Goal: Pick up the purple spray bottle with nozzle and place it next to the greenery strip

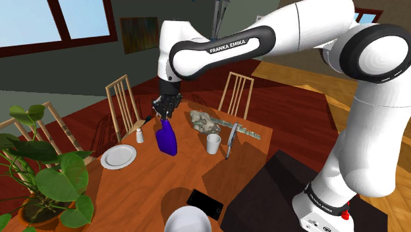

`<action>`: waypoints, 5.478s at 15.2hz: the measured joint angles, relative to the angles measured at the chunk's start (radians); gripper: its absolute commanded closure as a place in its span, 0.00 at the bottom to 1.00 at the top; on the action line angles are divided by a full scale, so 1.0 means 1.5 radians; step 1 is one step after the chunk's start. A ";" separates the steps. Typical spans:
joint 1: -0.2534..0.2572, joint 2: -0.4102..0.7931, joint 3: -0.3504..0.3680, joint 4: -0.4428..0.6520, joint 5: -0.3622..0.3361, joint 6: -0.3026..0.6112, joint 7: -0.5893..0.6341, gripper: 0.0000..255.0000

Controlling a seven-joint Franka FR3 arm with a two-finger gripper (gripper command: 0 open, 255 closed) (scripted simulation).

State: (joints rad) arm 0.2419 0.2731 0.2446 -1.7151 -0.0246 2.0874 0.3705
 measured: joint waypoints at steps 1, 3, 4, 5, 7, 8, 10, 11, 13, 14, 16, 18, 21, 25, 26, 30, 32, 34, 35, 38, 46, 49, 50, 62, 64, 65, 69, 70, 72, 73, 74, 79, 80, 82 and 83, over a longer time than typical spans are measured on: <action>0.001 0.000 0.000 0.007 0.000 -0.007 0.001 1.00; 0.000 -0.005 0.001 0.019 0.001 -0.024 0.000 1.00; 0.001 -0.005 0.001 0.027 0.001 -0.032 0.001 1.00; 0.002 -0.006 0.002 0.034 0.001 -0.040 0.002 1.00; 0.001 -0.012 0.002 0.044 0.003 -0.056 0.001 1.00; 0.001 -0.012 0.002 0.055 0.003 -0.066 0.001 1.00; -0.004 -0.022 0.000 0.052 0.007 -0.074 -0.007 1.00; -0.012 -0.030 -0.003 0.042 0.010 -0.071 -0.017 1.00; -0.031 -0.061 -0.011 0.004 0.023 -0.065 -0.047 1.00; -0.039 -0.069 -0.016 -0.007 0.027 -0.062 -0.061 1.00; -0.058 -0.092 -0.027 -0.034 0.037 -0.059 -0.093 1.00; -0.075 -0.107 -0.038 -0.054 0.045 -0.055 -0.123 1.00; -0.102 -0.137 -0.058 -0.089 0.058 -0.052 -0.175 1.00; -0.134 -0.158 -0.086 -0.112 0.068 -0.054 -0.238 1.00; -0.143 -0.163 -0.094 -0.123 0.071 -0.051 -0.256 1.00; -0.175 -0.180 -0.124 -0.138 0.078 -0.058 -0.320 1.00; -0.191 -0.177 -0.140 -0.129 0.081 -0.066 -0.353 1.00; -0.207 -0.182 -0.156 -0.139 0.084 -0.063 -0.386 1.00; -0.214 -0.182 -0.163 -0.139 0.085 -0.065 -0.401 1.00; -0.235 -0.166 -0.184 -0.115 0.087 -0.078 -0.443 1.00; -0.300 -0.136 -0.244 -0.078 0.099 -0.098 -0.571 1.00; -0.325 -0.100 -0.263 -0.032 0.107 -0.113 -0.615 1.00; -0.334 -0.095 -0.270 -0.024 0.109 -0.119 -0.631 1.00; -0.363 -0.047 -0.288 -0.039 0.126 -0.063 -0.692 1.00; -0.363 -0.041 -0.288 -0.049 0.129 -0.048 -0.695 1.00; -0.363 -0.038 -0.287 -0.055 0.130 -0.039 -0.696 1.00; -0.363 -0.027 -0.286 -0.077 0.135 -0.007 -0.701 1.00; -0.364 -0.023 -0.286 -0.082 0.136 0.002 -0.704 1.00; -0.365 -0.018 -0.286 -0.092 0.139 0.017 -0.708 1.00; -0.364 -0.013 -0.285 -0.094 0.141 0.024 -0.709 1.00; -0.364 -0.010 -0.284 -0.100 0.142 0.032 -0.710 1.00; -0.365 0.011 -0.282 -0.117 0.150 0.070 -0.718 1.00; -0.366 0.015 -0.281 -0.120 0.152 0.076 -0.720 1.00; -0.367 0.025 -0.280 -0.125 0.156 0.091 -0.724 1.00; -0.366 0.030 -0.279 -0.129 0.158 0.101 -0.725 1.00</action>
State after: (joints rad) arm -0.3078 0.3187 -0.1737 -1.9088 0.2127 2.2382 -0.7175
